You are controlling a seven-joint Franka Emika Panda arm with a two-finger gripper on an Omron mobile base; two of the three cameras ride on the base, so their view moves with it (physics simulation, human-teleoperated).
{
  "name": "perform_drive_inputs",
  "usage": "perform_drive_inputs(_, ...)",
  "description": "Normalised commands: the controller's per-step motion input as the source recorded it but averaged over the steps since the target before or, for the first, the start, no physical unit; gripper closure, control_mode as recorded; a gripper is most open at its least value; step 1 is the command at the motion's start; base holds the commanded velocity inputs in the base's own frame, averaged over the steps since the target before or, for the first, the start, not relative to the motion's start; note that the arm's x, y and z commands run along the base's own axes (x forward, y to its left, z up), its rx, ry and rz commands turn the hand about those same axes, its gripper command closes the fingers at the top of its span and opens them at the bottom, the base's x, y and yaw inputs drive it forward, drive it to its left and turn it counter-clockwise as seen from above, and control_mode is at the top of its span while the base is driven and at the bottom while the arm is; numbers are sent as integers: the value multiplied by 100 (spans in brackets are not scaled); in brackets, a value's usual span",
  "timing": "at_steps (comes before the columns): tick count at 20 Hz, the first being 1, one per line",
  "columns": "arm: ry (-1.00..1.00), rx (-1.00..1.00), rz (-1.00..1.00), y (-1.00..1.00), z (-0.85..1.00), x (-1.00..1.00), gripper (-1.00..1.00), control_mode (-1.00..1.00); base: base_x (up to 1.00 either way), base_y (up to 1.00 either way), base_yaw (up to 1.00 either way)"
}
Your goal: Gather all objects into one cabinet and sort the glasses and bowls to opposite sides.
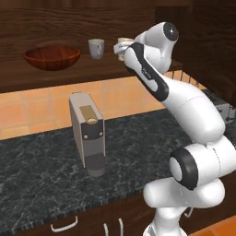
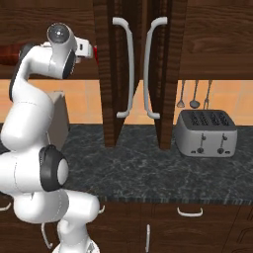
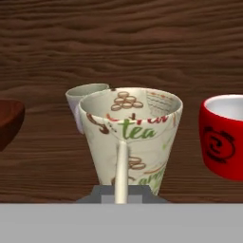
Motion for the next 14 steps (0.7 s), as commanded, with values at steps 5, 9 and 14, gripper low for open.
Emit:
perform_drive_inputs(5,0,-1,0,0,-22,0,100,-100,0,0,0)
perform_drive_inputs(9,-23,-16,0,0,-39,0,100,-100,0,0,0)
perform_drive_inputs(14,-16,-11,0,0,-28,3,100,-100,0,0,0)
